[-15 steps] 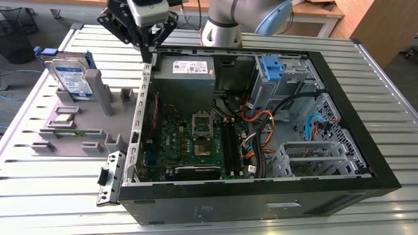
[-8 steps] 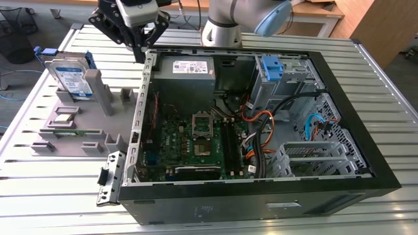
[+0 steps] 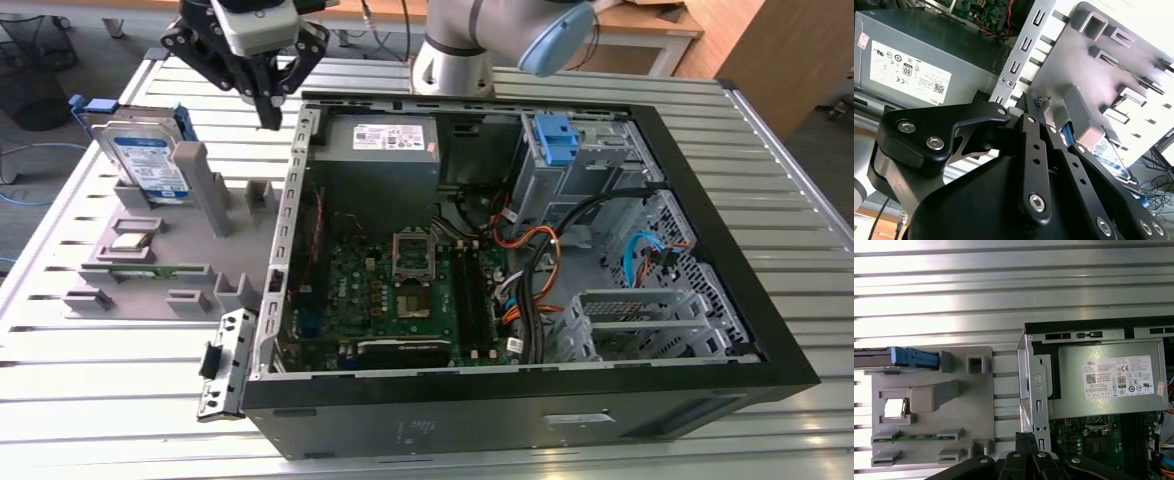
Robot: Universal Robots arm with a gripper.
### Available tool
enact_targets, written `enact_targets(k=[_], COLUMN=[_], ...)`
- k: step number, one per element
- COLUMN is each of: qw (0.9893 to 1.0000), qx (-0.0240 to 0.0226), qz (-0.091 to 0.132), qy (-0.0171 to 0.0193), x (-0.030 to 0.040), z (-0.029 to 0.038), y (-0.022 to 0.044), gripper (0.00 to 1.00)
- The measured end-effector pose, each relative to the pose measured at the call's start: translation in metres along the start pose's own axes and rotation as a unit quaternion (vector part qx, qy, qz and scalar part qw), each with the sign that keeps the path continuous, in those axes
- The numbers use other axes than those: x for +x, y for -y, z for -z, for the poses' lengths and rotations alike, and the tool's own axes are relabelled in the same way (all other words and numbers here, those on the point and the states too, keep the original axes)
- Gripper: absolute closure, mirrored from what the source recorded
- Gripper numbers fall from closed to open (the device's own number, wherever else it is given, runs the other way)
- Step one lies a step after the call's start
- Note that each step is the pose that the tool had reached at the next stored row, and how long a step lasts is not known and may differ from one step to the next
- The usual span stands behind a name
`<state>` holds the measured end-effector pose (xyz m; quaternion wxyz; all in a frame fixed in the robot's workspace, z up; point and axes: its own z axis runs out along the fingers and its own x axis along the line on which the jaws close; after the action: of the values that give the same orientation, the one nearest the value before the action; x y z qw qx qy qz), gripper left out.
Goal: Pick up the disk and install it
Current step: 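Reach for the disk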
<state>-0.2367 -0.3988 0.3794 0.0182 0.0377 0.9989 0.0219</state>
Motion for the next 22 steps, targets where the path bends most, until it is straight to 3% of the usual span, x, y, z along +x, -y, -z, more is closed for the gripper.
enact_targets(k=[6, 16, 22], qw=[1.0, 1.0, 1.0], qx=[0.0, 0.0, 0.0], qz=[0.0, 0.0, 0.0], qy=[0.0005, 0.0005, 0.0005], x=[0.0089, 0.0106, 0.0199], z=[-0.0001, -0.0001, -0.0001], y=[0.0007, 0.0008, 0.0015], gripper=[0.89, 0.89, 0.89])
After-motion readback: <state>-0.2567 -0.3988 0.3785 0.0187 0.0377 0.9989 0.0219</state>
